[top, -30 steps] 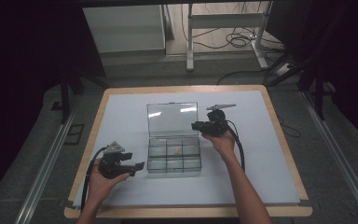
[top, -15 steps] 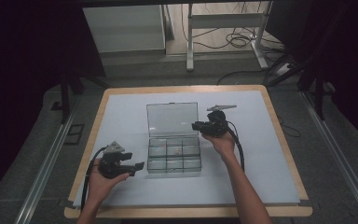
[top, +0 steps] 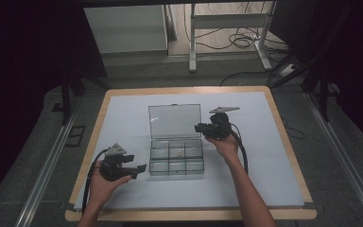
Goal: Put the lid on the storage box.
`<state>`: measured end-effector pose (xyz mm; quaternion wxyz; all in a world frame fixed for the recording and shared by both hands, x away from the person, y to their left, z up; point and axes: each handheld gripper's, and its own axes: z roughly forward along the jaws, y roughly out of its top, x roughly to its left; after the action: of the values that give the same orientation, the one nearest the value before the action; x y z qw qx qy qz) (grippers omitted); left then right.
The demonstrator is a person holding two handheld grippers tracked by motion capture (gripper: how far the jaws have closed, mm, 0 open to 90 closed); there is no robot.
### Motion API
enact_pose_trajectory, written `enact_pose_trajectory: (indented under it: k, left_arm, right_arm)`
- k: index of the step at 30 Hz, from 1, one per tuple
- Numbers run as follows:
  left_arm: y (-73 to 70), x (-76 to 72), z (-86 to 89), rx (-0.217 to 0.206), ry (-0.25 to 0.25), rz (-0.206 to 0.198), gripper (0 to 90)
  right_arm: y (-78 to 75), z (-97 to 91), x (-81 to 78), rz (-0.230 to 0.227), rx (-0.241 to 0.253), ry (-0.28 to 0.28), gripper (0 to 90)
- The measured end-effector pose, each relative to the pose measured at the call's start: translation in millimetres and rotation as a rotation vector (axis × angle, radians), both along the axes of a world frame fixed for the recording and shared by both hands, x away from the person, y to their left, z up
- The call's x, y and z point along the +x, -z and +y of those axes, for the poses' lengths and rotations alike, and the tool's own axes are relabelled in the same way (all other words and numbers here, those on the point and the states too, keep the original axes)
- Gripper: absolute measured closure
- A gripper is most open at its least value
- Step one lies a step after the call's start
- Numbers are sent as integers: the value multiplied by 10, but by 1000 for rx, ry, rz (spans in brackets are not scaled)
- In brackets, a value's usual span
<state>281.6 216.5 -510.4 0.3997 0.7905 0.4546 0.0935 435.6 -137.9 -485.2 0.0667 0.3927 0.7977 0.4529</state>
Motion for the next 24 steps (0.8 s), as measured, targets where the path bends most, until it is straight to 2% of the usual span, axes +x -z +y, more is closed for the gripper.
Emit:
enact_pose_trajectory:
  k: [24]
  left_arm:
    - [1, -1, -6, 3, 4, 1, 297]
  right_arm:
    - [-11, -23, -63, -36, 2, -18, 740]
